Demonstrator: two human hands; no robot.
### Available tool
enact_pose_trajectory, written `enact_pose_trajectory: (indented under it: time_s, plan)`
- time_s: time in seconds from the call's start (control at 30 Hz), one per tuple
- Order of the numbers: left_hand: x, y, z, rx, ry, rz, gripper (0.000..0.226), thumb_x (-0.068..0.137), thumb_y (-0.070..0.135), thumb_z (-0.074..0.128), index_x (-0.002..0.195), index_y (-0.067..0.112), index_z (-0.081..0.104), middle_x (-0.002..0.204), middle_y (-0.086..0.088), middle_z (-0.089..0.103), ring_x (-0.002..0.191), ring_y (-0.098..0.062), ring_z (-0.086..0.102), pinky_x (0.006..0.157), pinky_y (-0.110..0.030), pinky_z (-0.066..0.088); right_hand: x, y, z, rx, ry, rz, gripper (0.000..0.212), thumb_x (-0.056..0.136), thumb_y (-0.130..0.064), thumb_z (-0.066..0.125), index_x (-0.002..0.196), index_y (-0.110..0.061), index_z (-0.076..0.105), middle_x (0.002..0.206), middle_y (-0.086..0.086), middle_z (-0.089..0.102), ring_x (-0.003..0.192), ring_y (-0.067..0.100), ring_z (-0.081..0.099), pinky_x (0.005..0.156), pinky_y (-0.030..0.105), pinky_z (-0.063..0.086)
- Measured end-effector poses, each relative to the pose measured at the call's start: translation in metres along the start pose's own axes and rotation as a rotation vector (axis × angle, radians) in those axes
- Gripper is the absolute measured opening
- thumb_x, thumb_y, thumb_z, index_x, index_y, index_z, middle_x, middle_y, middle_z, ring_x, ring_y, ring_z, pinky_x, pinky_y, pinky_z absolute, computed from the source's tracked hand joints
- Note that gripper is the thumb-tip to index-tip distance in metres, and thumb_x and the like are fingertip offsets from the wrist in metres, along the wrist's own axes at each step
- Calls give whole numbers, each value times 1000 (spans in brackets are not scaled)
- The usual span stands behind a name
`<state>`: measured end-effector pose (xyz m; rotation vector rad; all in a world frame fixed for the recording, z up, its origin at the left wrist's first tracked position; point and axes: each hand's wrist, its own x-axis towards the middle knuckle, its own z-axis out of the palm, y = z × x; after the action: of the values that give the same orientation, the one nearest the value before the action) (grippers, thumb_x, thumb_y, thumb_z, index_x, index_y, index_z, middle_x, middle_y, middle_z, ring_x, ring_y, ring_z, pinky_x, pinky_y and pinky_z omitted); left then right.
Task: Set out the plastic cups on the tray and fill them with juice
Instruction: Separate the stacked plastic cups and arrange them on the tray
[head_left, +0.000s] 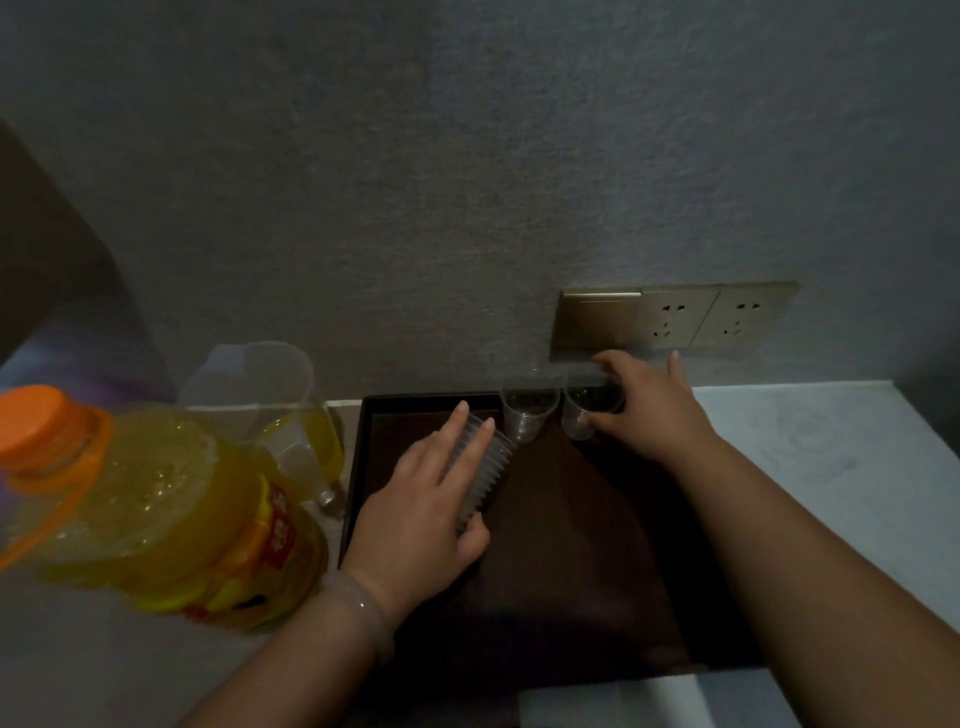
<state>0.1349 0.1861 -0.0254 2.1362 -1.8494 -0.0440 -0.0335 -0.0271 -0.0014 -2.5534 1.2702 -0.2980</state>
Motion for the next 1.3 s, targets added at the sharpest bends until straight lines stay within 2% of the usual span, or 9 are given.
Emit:
enact_pose_trajectory:
  time_s: [0.37, 0.43, 0.5, 0.6, 0.77, 0.83, 0.97, 1.17, 1.3]
  plan:
    - [0, 5, -6, 22, -27, -8, 87, 86, 47, 50, 148, 39, -10, 157, 10, -17, 139, -16, 21, 77, -25, 54, -5, -4, -3, 33, 18, -7, 82, 75, -43, 77, 145, -27, 36, 152, 0, 38, 145, 17, 20, 117, 45, -7]
    - [0, 4, -6, 16, -30, -18, 86, 86, 47, 51, 149, 39, -7, 158, 9, -15, 139, -17, 21, 76, -26, 55, -14, -16, -8, 92, 118, -42, 72, 79, -43, 73, 141, -25, 43, 146, 1, 45, 141, 19, 30, 120, 46, 7]
    - [-1, 3, -5, 8, -2, -13, 87, 83, 45, 54, 150, 37, -1, 159, 7, -7, 137, -19, 28, 71, -27, 56, -24, -37, -11, 225, 166, -61, 58, 83, -42, 69, 135, -25, 50, 136, -3, 54, 130, 17, 44, 112, 42, 32]
    - [-3, 0, -6, -19, 27, 0, 88, 76, 42, 59, 150, 29, 13, 159, 5, 9, 131, -20, 40, 65, -26, 57, -35, -68, -10, 510, -60, -70, 51, 85, -40, 68, 132, -27, 53, 123, -12, 59, 111, 1, 51, 92, 16, 39]
    - [-7, 0, -11, -46, 64, 29, 85, 75, 41, 57, 149, 26, 20, 158, 3, 17, 130, -21, 43, 69, -26, 58, -26, -75, 3, 831, -446, 52, 60, 73, -48, 75, 128, -35, 54, 122, -10, 64, 114, 5, 58, 107, 35, 41]
    - [-9, 2, -13, -44, 64, 27, 86, 75, 42, 58, 149, 27, 19, 158, 4, 17, 130, -21, 43, 68, -26, 57, -24, -71, 7, 890, -472, 59, 58, 71, -47, 77, 123, -37, 55, 113, -10, 69, 111, 6, 61, 107, 37, 41]
    - [-14, 2, -14, -41, 41, 12, 84, 76, 44, 53, 150, 29, 15, 158, 6, 14, 131, -20, 41, 68, -23, 54, -21, -73, 13, 947, -450, 46, 39, 83, -20, 72, 118, -30, 57, 95, -8, 74, 100, 5, 66, 106, 36, 41]
    - [-16, 1, -11, -61, 30, 18, 81, 76, 45, 49, 150, 27, 18, 157, 5, 18, 131, -19, 40, 70, -26, 57, -19, -76, 15, 961, -529, 78, 44, 77, -32, 75, 116, -37, 56, 112, -5, 70, 111, 10, 62, 104, 37, 44]
    - [-17, 2, -9, -63, 23, 29, 81, 77, 47, 45, 150, 31, 13, 157, 8, 14, 130, -21, 34, 66, -31, 58, -20, -74, 15, 999, -557, 112, 39, 85, -19, 69, 119, -32, 56, 118, 1, 67, 112, 13, 61, 96, 33, 49]
